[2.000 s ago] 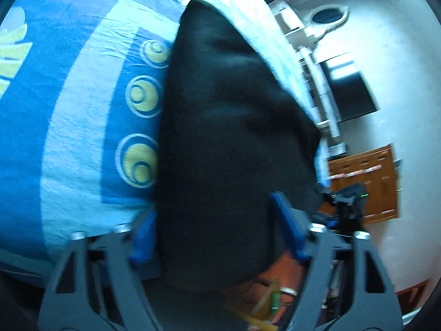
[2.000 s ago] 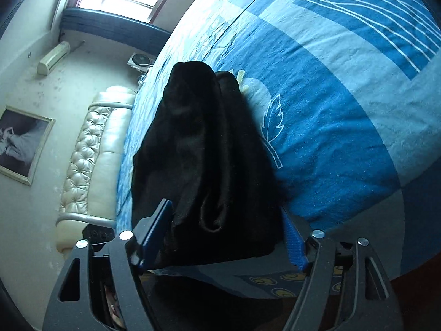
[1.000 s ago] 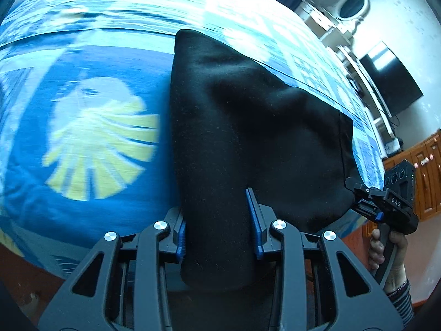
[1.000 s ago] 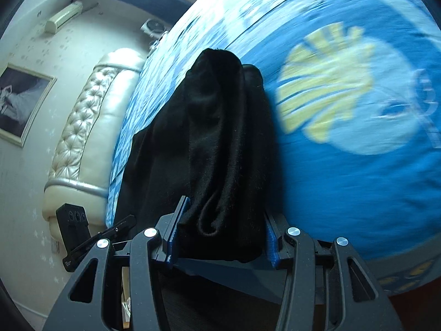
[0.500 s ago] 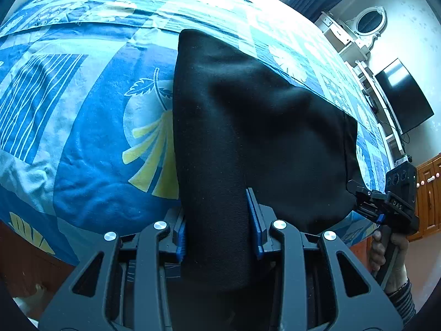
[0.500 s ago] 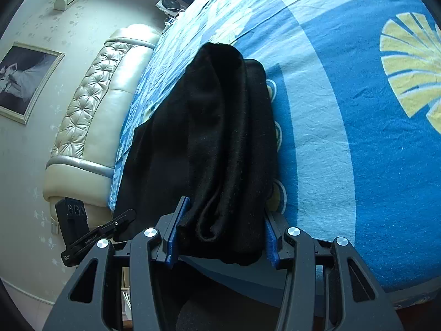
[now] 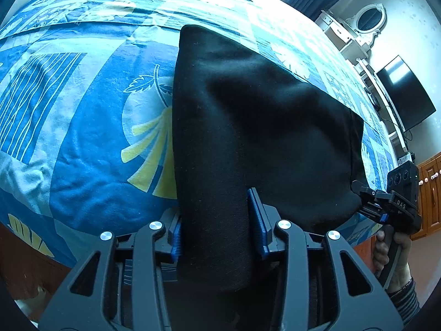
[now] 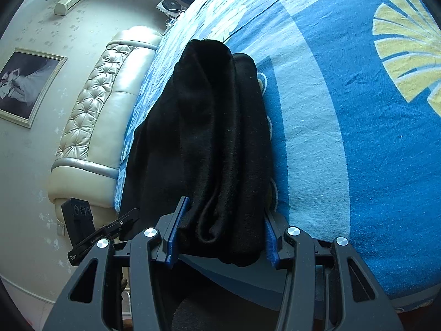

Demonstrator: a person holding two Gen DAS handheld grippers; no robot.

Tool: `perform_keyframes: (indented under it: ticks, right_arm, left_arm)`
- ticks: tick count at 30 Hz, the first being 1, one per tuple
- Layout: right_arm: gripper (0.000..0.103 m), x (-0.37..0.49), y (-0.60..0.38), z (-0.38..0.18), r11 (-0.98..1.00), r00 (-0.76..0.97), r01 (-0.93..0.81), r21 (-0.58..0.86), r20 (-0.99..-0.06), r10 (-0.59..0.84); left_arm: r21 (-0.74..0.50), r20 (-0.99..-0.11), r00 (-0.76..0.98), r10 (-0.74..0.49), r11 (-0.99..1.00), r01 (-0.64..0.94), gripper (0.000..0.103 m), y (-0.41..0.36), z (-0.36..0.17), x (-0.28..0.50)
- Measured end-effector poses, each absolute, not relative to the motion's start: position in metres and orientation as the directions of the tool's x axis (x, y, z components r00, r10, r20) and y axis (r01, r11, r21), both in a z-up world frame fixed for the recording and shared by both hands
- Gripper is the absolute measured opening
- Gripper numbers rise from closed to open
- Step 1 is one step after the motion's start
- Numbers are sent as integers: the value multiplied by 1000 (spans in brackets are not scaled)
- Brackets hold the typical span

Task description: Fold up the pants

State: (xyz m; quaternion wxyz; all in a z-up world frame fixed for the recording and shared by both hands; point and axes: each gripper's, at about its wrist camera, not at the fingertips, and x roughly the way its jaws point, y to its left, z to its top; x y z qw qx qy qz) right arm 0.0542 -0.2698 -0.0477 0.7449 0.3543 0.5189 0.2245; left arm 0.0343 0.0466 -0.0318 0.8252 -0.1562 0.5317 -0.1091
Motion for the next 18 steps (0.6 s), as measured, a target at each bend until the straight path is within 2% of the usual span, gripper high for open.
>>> perform_keyframes:
  ticks: [18]
  right_arm:
    - [48, 55, -270, -49, 647, 361, 32, 762, -613, 703]
  left_arm:
    - [-366, -845, 414, -339, 931, 17, 47, 45, -35, 35]
